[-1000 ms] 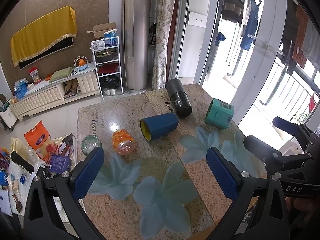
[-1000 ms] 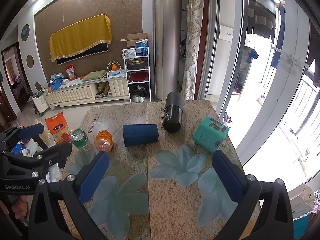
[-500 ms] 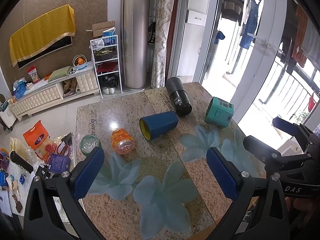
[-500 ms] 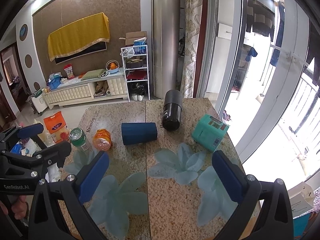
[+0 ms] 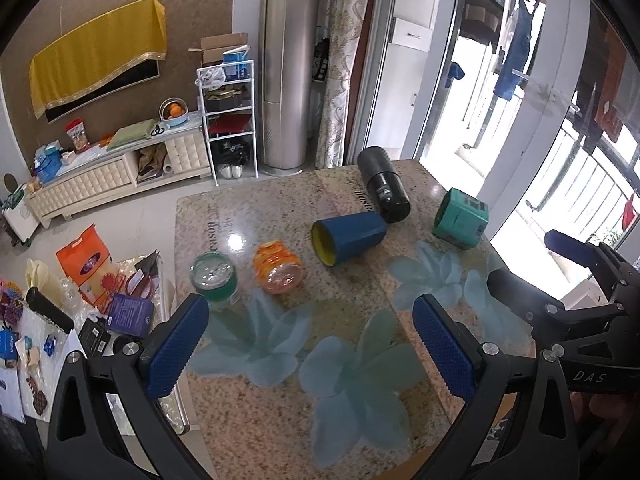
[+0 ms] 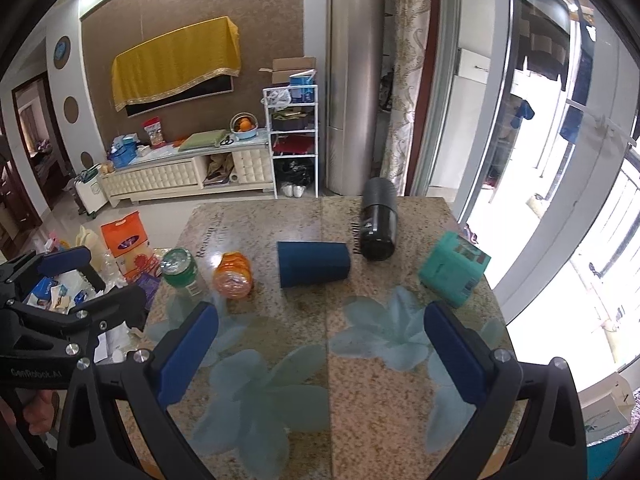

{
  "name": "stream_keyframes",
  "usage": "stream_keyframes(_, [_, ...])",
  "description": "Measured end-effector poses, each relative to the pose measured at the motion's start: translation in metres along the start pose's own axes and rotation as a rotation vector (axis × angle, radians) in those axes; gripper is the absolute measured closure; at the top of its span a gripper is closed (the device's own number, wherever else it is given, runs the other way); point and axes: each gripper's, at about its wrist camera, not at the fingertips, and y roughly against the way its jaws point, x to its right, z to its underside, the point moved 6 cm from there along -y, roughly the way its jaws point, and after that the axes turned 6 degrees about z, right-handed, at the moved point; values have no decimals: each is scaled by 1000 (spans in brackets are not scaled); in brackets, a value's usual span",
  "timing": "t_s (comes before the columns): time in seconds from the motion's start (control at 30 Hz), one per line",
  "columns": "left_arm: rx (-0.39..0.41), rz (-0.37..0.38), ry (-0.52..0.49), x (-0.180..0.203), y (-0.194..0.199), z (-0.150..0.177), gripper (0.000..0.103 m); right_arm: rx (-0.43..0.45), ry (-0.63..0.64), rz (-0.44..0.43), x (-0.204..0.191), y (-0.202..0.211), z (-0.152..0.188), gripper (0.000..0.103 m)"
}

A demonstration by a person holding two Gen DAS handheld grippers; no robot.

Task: Flip cup upright
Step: 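Close the left gripper around the rim of the clear cup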

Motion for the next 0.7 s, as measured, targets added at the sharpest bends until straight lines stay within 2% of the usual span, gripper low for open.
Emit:
stream_keyframes(0.17, [7,-2,13,-21,4,4,1,0,24,-14,-20,-2,-3,0])
stream_keyframes(0.27, [45,-33,19,-39,5,3,1,-15,31,-16,-26,-6,-1,0])
stream_keyframes(0.4, [49,-57,87,-69,-4,14,1,-41,53,-4,-30,-9,4,0])
stream_keyframes(0.5, [38,-58,131,-87,-22,24,1,-66,75,7,-30,-13,11,0])
stream_keyframes(0.7, [-38,-87,216,-115,-78,41,1,-125,100,10,-23,-24,29,0])
